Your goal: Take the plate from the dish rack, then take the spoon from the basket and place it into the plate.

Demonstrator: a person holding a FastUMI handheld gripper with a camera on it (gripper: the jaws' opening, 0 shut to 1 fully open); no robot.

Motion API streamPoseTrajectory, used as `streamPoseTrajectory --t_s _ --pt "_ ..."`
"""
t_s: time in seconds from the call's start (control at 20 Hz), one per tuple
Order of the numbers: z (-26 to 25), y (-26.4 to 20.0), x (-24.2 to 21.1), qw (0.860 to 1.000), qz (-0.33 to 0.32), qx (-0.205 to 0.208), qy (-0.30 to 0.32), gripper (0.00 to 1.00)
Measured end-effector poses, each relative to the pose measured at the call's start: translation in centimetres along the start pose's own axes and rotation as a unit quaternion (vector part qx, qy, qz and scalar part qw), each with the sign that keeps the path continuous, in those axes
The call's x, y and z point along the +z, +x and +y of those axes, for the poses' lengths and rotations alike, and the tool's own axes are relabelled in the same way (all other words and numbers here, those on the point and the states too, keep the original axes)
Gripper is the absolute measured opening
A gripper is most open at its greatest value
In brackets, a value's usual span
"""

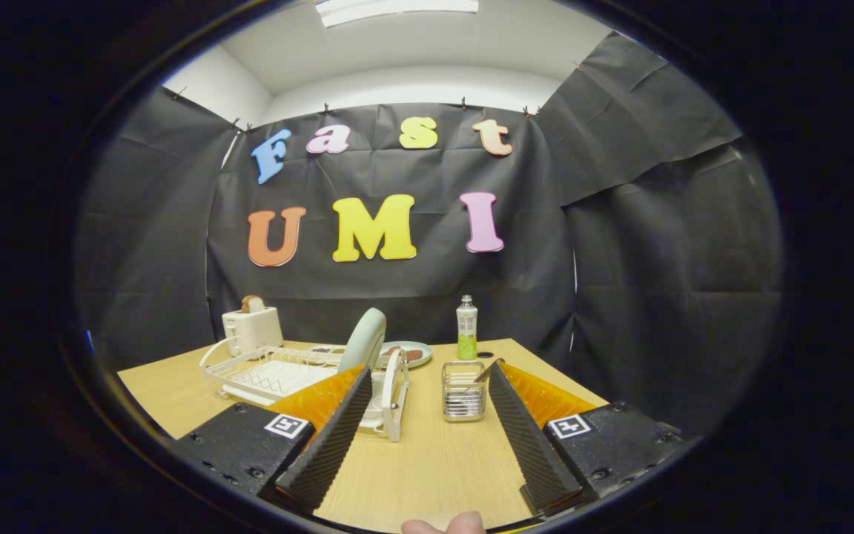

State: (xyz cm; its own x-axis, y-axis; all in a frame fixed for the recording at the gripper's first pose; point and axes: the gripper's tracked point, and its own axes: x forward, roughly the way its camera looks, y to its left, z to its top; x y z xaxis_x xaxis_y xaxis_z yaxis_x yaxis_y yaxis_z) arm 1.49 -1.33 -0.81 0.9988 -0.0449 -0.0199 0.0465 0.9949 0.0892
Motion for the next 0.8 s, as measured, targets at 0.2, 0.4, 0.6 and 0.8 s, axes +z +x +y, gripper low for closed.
streamPoseTrajectory --t_s 0.2,0.4,0.6,0.8 --pt "0.0 0.8 1.3 1.000 0.000 -0.001 -0.005 1.00" --pt "0.7 3.1 3.7 0.999 0.015 0.011 -0.030 1.00" --pt "2.3 7.3 7.0 0.997 0.049 0.042 -0.032 1.00" --pt "4.0 12.8 9.0 0.992 0.107 0.062 -0.013 1.00"
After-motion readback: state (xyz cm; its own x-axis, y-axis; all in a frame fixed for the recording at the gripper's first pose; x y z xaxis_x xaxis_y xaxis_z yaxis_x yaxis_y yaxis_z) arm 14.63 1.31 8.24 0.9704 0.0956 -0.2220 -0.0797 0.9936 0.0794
